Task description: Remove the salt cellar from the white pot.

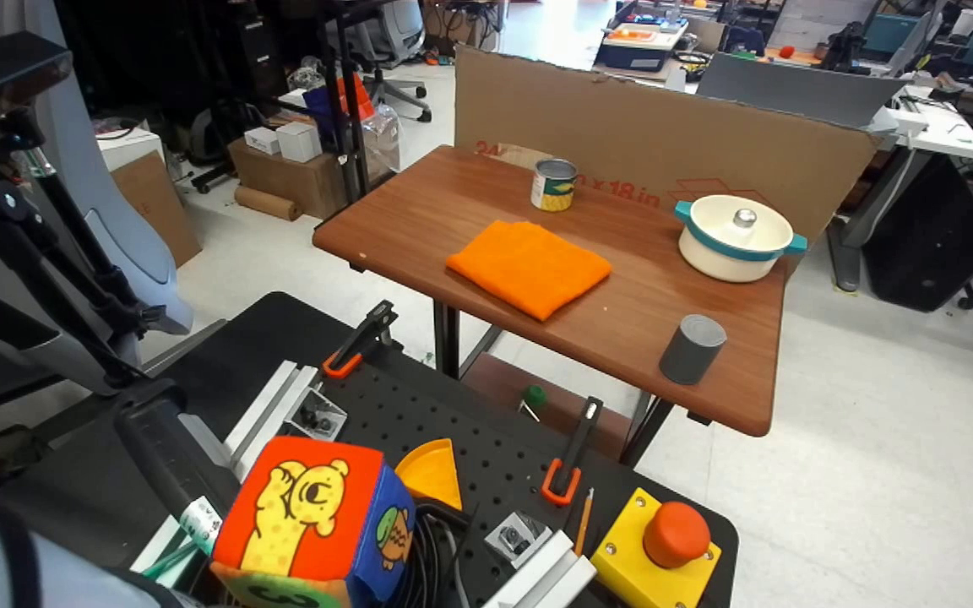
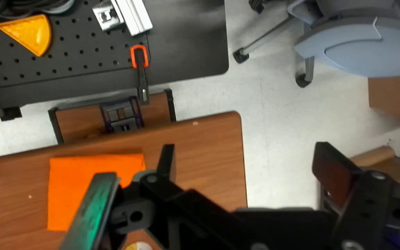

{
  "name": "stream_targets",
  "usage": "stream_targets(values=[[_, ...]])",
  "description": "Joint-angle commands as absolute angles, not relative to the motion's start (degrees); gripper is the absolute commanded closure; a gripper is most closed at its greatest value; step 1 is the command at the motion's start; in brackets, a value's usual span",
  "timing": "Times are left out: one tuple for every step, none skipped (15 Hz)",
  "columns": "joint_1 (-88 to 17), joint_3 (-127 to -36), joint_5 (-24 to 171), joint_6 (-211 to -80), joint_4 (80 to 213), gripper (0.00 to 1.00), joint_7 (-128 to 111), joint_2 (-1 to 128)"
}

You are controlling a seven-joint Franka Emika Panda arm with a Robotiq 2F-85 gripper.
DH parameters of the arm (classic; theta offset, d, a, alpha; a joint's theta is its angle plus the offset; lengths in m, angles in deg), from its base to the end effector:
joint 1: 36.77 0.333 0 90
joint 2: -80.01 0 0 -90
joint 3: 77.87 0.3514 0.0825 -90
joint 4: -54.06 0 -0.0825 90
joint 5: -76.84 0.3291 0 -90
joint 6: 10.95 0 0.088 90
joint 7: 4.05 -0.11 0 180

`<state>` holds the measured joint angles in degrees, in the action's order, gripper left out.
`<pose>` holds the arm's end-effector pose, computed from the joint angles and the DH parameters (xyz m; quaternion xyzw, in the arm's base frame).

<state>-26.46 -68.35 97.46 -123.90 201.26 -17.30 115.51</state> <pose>0.2654 0.1298 0.5129 -0.9926 0.0262 0.0214 0.1164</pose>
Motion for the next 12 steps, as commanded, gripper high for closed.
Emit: stream_targets(values=[[-30.6, -73.3, 97.3, -127.4, 193.1, 0.00, -13.3, 109.3], [-31.4, -74.4, 97.4, -129.0, 191.3, 0.00, -12.1, 107.9], [-32.5, -75.6, 97.5, -131.8, 189.3, 0.00, -11.0, 106.1], [-32.9, -76.6, 97.9, -133.8, 187.6, 0.00, -10.0, 104.5], [-33.6, -77.8, 98.3, -136.0, 185.7, 0.00, -9.0, 102.4], [-34.0, -78.6, 98.5, -138.1, 184.2, 0.00, -8.3, 100.6], [-34.4, -79.5, 98.6, -140.8, 182.8, 0.00, -7.4, 98.4], [-34.7, -80.2, 98.9, -143.0, 181.6, 0.00, -6.8, 96.7], [-35.0, -81.1, 98.9, -144.8, 180.4, 0.00, -5.8, 94.6], [-35.4, -81.7, 98.7, -146.7, 179.3, 0.00, -5.1, 92.8], [-35.6, -82.6, 99.2, -149.0, 177.9, 0.00, -3.5, 90.6], [-36.0, -83.2, 99.2, -150.7, 176.6, 0.00, -2.5, 88.5]])
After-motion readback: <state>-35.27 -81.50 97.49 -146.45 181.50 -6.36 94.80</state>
